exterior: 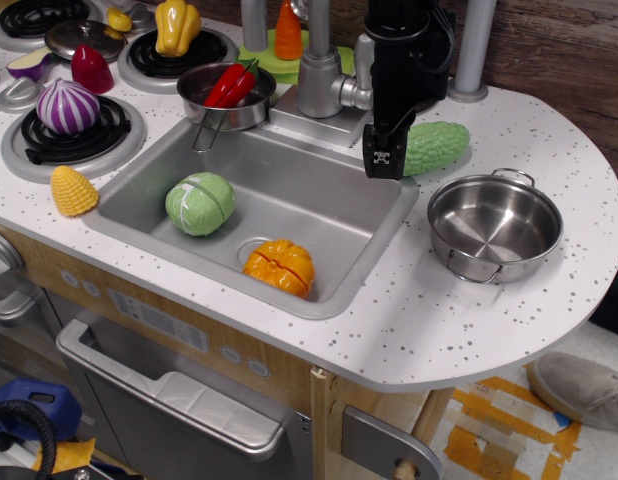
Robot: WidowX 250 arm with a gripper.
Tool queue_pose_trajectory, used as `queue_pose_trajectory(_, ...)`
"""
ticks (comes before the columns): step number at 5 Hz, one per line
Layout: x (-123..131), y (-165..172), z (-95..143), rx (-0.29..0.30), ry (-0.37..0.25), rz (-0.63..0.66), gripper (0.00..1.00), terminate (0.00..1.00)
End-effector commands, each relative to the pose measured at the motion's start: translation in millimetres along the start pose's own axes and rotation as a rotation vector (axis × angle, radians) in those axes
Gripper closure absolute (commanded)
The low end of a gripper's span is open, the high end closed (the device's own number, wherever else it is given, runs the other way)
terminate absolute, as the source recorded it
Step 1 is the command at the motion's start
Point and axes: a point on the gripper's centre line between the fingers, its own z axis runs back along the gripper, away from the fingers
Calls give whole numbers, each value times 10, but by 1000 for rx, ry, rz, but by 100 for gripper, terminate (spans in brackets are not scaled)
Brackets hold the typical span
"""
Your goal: Put green squash in pot or pan
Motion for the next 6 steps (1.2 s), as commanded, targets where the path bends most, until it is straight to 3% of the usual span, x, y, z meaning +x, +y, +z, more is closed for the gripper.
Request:
queue_pose_trajectory(1, 0, 0, 0, 0, 0, 0, 0, 0)
queue_pose_trajectory(3, 32, 168, 22, 24, -1, 119, 0, 0)
queue_pose_trajectory(6, 37, 609, -86, 126, 13, 250, 0, 0)
